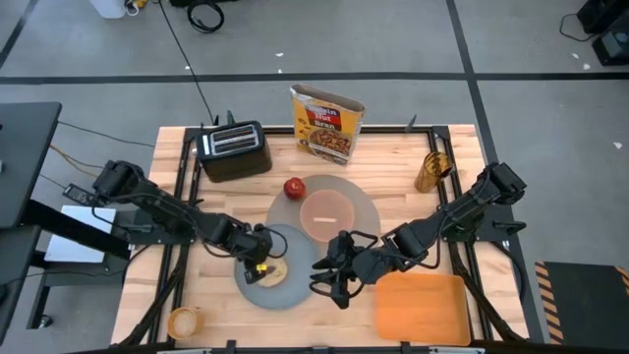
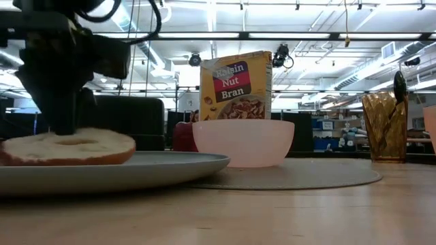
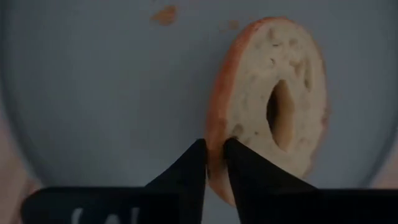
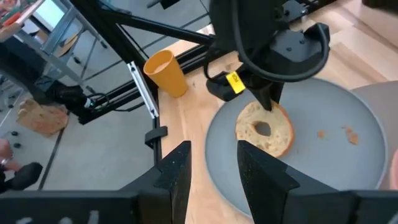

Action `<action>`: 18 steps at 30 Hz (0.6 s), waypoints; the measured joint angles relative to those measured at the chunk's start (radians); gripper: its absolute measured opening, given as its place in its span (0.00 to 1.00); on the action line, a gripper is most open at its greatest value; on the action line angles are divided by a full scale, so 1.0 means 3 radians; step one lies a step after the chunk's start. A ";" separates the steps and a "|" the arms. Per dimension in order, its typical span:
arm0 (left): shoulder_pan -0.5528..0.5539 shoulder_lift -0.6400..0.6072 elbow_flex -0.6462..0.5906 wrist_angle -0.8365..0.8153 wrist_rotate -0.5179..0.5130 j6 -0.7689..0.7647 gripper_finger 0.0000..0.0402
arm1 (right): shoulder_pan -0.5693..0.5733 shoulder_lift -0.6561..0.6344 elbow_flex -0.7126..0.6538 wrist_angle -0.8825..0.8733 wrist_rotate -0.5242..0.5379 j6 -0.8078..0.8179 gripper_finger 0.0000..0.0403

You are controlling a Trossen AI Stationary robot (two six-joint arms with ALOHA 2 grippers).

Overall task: Arrange a breakfast setting
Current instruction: Put the bagel on the blue plate, then put the orange cup on the gray placemat at the top right of the orange bowl

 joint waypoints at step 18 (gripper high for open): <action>0.0130 -0.0248 0.0707 -0.0971 0.0386 0.0264 0.38 | -0.0172 0.0000 0.0001 -0.0121 -0.0083 -0.0646 0.34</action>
